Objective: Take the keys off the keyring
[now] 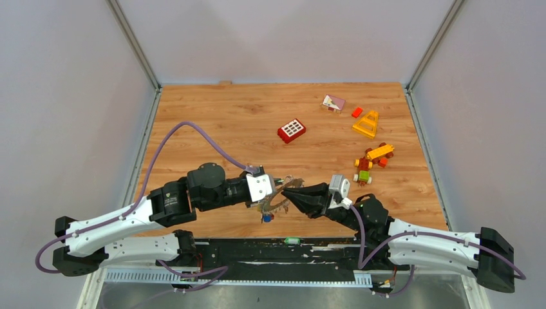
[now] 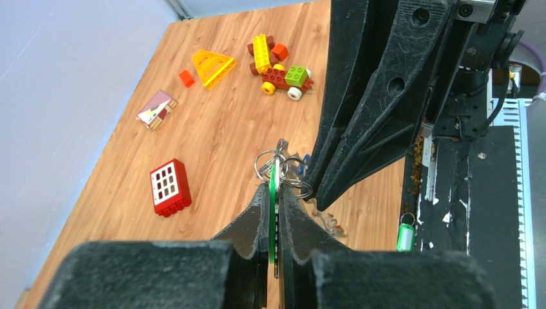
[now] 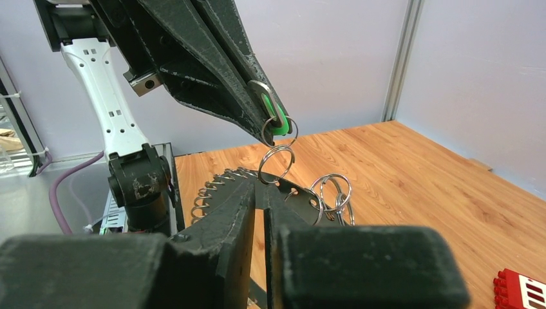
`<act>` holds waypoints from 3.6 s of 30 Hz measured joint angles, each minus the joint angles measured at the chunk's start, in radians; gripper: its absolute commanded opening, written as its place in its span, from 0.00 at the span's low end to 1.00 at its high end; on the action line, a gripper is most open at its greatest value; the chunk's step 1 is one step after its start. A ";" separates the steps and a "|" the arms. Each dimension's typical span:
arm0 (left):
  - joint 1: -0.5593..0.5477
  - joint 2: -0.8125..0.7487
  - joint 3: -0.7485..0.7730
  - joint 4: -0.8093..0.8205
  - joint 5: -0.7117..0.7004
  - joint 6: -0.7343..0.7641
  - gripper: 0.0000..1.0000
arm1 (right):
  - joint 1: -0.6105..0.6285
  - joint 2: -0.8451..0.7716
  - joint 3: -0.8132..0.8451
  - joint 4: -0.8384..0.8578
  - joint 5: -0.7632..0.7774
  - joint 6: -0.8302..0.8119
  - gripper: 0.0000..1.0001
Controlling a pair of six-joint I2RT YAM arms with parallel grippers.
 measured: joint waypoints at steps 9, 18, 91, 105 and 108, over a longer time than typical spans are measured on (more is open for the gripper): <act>0.000 0.005 0.000 0.007 0.017 0.000 0.00 | 0.000 0.000 0.000 0.000 -0.004 -0.001 0.14; 0.000 0.012 0.000 0.012 0.023 -0.003 0.00 | -0.001 -0.010 0.000 0.000 -0.008 -0.002 0.14; 0.006 0.056 0.079 -0.067 0.078 -0.016 0.00 | -0.003 -0.067 0.138 -0.278 0.050 0.005 0.21; 0.000 0.034 0.146 -0.261 0.120 0.077 0.00 | -0.003 -0.318 0.149 -0.496 -0.169 -0.143 0.26; 0.000 0.035 0.169 -0.313 0.151 0.102 0.00 | -0.003 -0.313 0.177 -0.565 -0.166 -0.178 0.24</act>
